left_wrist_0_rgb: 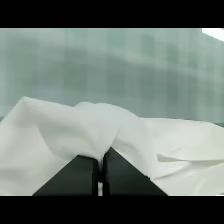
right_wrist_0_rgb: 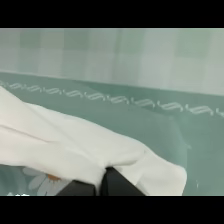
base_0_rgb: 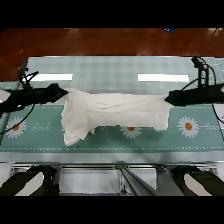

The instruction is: Fold the shirts.

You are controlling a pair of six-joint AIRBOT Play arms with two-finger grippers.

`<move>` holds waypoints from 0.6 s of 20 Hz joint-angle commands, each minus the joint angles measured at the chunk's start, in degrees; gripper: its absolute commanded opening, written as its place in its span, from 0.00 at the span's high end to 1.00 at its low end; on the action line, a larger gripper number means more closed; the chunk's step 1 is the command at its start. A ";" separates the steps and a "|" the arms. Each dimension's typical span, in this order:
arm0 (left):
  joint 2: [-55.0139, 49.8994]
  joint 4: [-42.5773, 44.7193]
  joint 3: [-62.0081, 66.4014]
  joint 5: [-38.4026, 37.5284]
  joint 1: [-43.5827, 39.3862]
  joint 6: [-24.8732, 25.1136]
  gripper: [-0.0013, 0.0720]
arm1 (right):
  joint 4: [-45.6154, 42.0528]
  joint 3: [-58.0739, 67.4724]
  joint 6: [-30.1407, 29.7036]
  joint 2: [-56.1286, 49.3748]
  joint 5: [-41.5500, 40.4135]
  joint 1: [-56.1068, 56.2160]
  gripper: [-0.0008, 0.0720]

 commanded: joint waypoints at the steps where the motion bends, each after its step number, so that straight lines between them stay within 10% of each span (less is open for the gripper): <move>1: -15.52 -3.34 8.74 4.46 -2.62 -0.04 0.95 | 0.07 7.45 -0.79 -15.96 -6.25 0.00 0.96; 4: -23.43 -5.27 16.92 3.04 -3.52 -0.04 0.87 | 0.11 17.94 -0.28 -27.21 -6.82 0.00 0.95; 6: -26.60 -4.96 21.81 -0.02 -3.63 0.20 0.29 | 0.33 24.65 0.20 -32.68 -6.71 -0.39 0.43; 12: -24.35 13.31 34.49 -20.55 10.29 -8.26 0.29 | -0.46 35.45 2.36 -32.85 8.22 -15.96 0.43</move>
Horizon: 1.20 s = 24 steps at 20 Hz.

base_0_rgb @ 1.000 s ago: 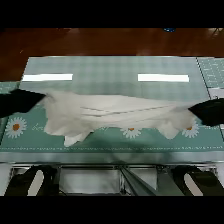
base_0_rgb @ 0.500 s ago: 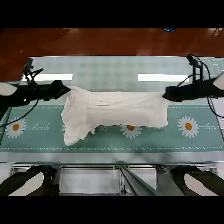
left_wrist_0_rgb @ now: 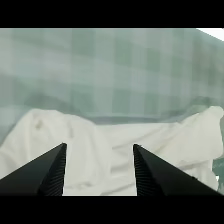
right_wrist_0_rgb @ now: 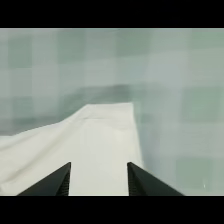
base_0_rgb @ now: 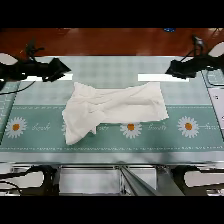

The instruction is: Fold the shirts.

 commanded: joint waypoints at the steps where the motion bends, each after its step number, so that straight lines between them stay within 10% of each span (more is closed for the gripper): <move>1: 2.62 12.59 4.07 -14.01 9.25 -4.24 0.29 | -1.57 2.71 0.46 0.68 10.51 -10.40 0.43; 10: 15.91 8.83 -31.52 -17.57 18.58 0.90 0.29 | 17.75 -42.45 -13.94 20.24 -4.20 -16.96 0.43; 23: 8.90 6.73 -36.94 -2.16 4.22 0.79 0.30 | 22.01 -44.52 -14.14 25.46 -1.57 -16.96 0.43; 24: 8.11 6.62 -36.94 -2.03 3.98 0.81 0.44 | 22.58 -44.52 -14.25 25.49 -1.86 -16.96 0.43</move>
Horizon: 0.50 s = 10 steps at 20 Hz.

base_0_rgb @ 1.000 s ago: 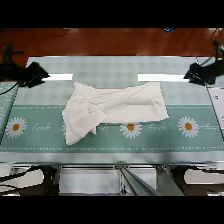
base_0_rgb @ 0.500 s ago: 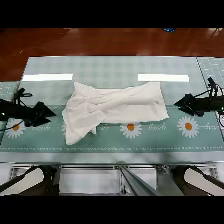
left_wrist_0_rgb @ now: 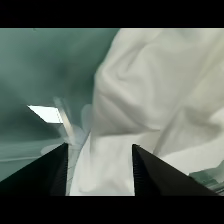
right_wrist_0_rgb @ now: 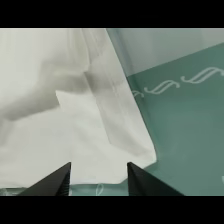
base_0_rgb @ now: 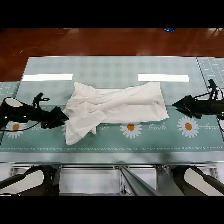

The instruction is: Fold the shirts.

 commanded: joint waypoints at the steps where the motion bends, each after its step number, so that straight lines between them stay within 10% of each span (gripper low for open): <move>1: -2.67 0.02 -0.22 3.28 -2.40 0.11 0.73 | 2.12 -0.13 -0.09 0.20 -0.28 -0.37 0.43; 2: -2.60 0.02 -0.09 3.32 -2.36 0.22 0.95 | 0.17 -0.13 0.20 0.20 -0.24 -0.39 0.43; 10: -2.58 -1.29 2.01 2.64 -2.38 3.17 0.95 | -11.82 -7.41 7.50 0.17 1.90 -0.33 0.43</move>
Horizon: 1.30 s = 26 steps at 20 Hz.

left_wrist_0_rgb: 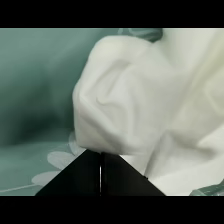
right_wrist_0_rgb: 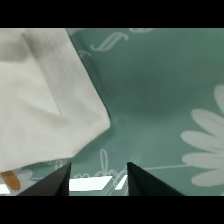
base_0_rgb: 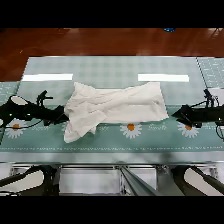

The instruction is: Fold the shirts.

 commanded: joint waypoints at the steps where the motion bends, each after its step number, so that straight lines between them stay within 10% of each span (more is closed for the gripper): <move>1: -0.07 -0.72 0.35 -0.31 -0.09 0.61 0.95 | -2.12 -2.89 1.38 0.00 0.81 0.00 0.43; 13: -0.07 -1.14 0.33 -0.24 -0.11 0.59 0.95 | 9.01 4.55 0.20 -14.14 -10.29 12.39 0.43; 17: -0.04 -2.95 0.68 -0.09 -0.04 0.61 0.95 | 11.96 10.95 -3.56 -18.10 -9.73 16.79 0.96; 26: 9.05 -22.43 33.92 -5.90 6.80 1.68 0.95 | 8.31 56.28 1.55 -11.50 7.45 8.13 0.96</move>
